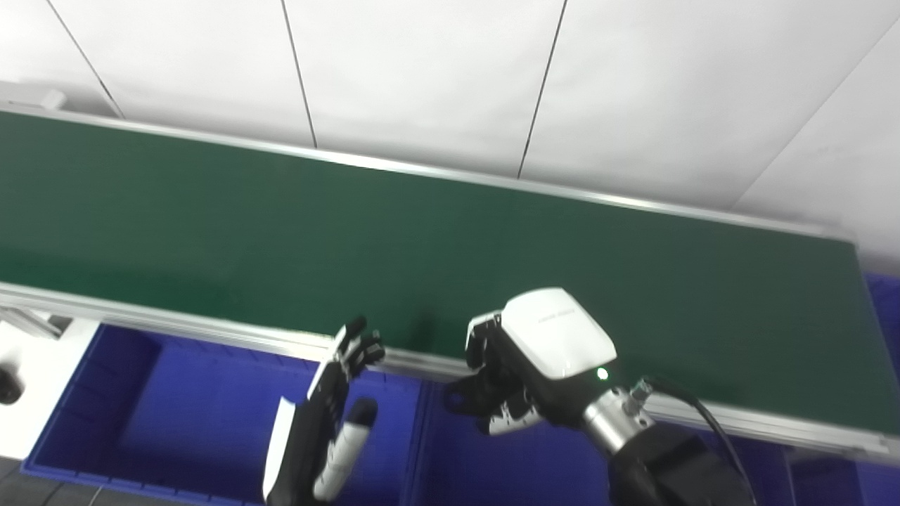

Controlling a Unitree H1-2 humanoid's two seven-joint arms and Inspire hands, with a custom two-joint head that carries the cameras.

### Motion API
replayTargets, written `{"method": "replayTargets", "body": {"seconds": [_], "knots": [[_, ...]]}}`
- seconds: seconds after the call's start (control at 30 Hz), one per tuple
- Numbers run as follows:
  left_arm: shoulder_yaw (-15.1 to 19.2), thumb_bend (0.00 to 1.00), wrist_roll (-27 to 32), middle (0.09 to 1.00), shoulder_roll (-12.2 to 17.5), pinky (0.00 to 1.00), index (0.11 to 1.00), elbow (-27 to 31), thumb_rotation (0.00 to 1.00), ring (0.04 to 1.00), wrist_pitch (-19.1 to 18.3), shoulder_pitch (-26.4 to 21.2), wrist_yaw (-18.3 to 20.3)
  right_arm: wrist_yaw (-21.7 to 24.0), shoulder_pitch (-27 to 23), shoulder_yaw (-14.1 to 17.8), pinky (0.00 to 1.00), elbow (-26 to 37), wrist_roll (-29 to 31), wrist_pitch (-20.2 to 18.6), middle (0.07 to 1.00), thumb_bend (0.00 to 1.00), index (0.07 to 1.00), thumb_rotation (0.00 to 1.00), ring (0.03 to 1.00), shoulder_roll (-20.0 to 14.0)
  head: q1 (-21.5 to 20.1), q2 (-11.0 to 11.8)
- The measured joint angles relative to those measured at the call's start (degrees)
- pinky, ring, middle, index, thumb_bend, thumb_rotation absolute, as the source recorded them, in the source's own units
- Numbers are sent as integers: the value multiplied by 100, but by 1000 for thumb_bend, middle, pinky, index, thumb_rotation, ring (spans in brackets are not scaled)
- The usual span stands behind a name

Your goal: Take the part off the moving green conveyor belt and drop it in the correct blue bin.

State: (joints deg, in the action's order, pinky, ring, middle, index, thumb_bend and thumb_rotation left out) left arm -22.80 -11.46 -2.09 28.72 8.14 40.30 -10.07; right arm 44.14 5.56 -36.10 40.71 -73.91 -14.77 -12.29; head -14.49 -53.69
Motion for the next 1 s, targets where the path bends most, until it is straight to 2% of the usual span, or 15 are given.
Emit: {"method": "replayTargets", "body": {"seconds": [0.07, 0.1, 0.17, 0.27, 0.37, 0.4, 0.43, 0.47, 0.5, 0.53, 0.6, 0.7, 0.87, 1.0], "knots": [[14, 650, 4, 880, -37, 957, 923, 160, 940, 843, -13, -82, 52, 6, 209, 13, 118, -20, -91, 138, 470, 528, 483, 0, 189, 14, -10, -19], [18, 647, 7, 881, -51, 956, 923, 249, 941, 844, -42, -108, 81, 10, 263, 27, 119, -43, -103, 181, 470, 528, 483, 0, 190, 34, -62, -123], [31, 655, 7, 885, -64, 966, 930, 343, 954, 851, -121, -111, 111, 40, 319, 74, 128, -108, -139, 238, 471, 527, 485, 0, 203, 108, -80, -195], [49, 648, 9, 896, -78, 989, 944, 448, 967, 866, -356, -102, 181, 40, 341, 110, 129, -270, -239, 352, 471, 528, 487, 0, 203, 193, -80, -230], [55, 658, 9, 906, -72, 999, 955, 473, 974, 878, -435, -101, 252, -7, 364, 130, 132, -623, -321, 495, 471, 528, 489, 0, 204, 196, -71, -256], [59, 656, 17, 906, -67, 1000, 959, 488, 978, 882, -478, -97, 291, -7, 392, 146, 176, -743, -367, 504, 477, 528, 491, 3, 260, 195, -62, -248], [61, 649, 68, 904, -56, 1000, 960, 527, 980, 881, -523, -88, 333, 19, 427, 159, 238, -843, -448, 505, 527, 525, 493, 78, 349, 196, -54, -248], [62, 645, 108, 899, -43, 1000, 959, 590, 982, 878, -575, -76, 374, 74, 461, 165, 333, -900, -574, 505, 613, 746, 620, 243, 475, 199, -54, -248], [72, 644, 114, 896, -34, 1000, 958, 638, 983, 876, -580, -69, 408, 154, 486, 175, 377, -909, -682, 505, 652, 842, 677, 324, 529, 203, -54, -248], [82, 644, 114, 894, -31, 1000, 957, 662, 983, 874, -581, -69, 427, 225, 500, 180, 399, -909, -815, 506, 672, 891, 706, 365, 557, 210, -54, -248], [97, 642, 114, 883, -32, 999, 950, 656, 979, 866, -580, -69, 432, 240, 503, 181, 466, -910, -989, 527, 724, 979, 790, 533, 620, 223, -45, -239], [103, 643, 114, 881, -42, 1000, 948, 641, 980, 866, -580, -68, 433, 240, 496, 193, 504, -946, -1109, 647, 764, 1000, 841, 665, 663, 222, -27, -230], [111, 634, 103, 877, -86, 977, 940, 560, 977, 853, -486, -71, 431, 430, 496, 270, 549, -990, -1105, 748, 831, 1000, 871, 722, 729, 280, -18, -204], [123, 649, 111, 896, -91, 1000, 951, 448, 978, 877, -436, -71, 435, 690, 518, 382, 509, -912, -1030, 751, 856, 1000, 891, 818, 746, 462, -10, -151]]}}
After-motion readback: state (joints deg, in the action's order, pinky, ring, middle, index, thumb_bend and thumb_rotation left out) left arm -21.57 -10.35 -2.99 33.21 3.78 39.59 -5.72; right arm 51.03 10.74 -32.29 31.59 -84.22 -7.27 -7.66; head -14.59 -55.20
